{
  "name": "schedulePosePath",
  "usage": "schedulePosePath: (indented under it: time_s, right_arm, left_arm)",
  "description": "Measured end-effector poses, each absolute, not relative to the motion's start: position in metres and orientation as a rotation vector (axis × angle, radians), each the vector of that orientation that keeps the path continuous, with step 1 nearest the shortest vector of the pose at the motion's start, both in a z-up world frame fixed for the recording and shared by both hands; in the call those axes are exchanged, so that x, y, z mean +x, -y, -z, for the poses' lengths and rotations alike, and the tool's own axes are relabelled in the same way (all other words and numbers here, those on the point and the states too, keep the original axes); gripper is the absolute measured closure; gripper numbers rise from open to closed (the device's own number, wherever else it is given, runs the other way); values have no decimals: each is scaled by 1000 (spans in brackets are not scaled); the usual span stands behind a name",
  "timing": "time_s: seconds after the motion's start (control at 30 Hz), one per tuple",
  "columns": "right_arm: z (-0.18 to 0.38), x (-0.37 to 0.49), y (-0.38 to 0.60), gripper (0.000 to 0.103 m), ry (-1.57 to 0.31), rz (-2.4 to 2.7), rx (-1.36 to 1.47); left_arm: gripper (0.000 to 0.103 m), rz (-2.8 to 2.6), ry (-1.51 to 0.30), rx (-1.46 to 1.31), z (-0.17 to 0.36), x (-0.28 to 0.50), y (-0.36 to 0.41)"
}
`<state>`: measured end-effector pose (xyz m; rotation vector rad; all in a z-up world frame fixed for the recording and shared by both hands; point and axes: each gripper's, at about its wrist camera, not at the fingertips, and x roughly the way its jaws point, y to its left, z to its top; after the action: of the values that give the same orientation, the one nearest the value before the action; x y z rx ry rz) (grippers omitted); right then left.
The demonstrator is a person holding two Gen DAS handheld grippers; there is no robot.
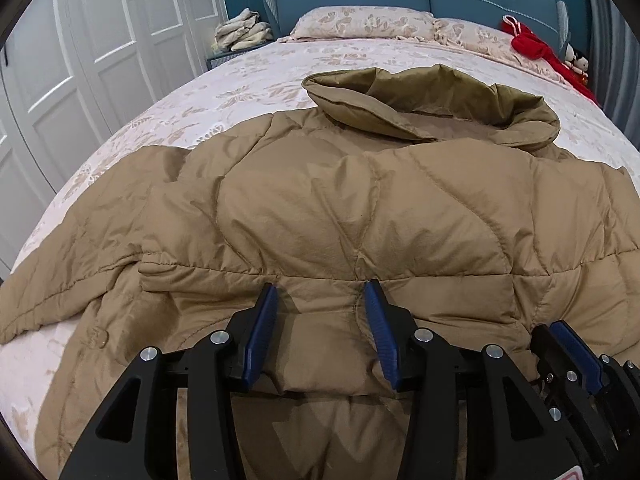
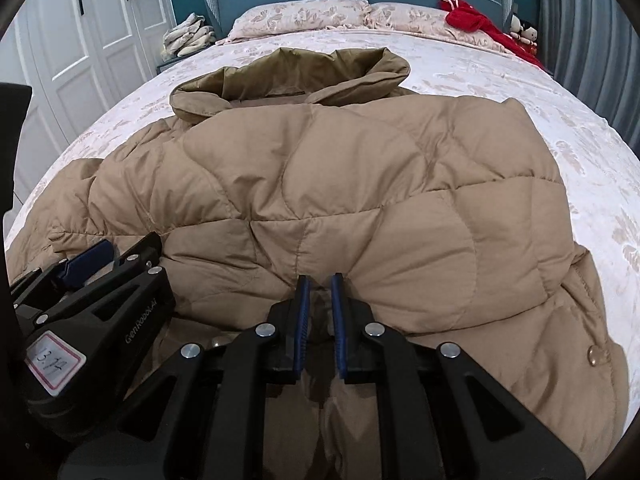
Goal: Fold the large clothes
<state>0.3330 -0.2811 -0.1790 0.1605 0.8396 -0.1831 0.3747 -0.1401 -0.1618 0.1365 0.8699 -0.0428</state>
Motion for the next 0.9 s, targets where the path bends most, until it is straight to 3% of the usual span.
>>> schedulePosePath:
  time_s: [0.5, 0.67, 0.73, 0.77, 0.8, 0.87, 0.9]
  right_arm:
    - [186, 330, 282, 94, -797, 181, 170]
    - [182, 333, 277, 93, -818, 195, 141]
    - [175, 334, 276, 92, -847, 201, 137]
    - [167, 331, 273, 85, -872, 227, 116]
    - [160, 326, 270, 71, -881, 249, 107]
    - [139, 299, 260, 52, -856, 281, 136]
    - [131, 287, 255, 50, -841, 274, 154]
  left_arm:
    - [57, 40, -832, 123, 166, 370, 140]
    - [50, 116, -909, -65, 136, 352, 89]
    - [31, 110, -937, -133, 120, 339, 51]
    - [26, 79, -940, -167, 111, 330, 21]
    - [21, 49, -933, -188, 105, 325, -1]
    - [19, -79, -931, -237, 97, 313, -74]
    - [19, -149, -944, -264, 98, 310, -111]
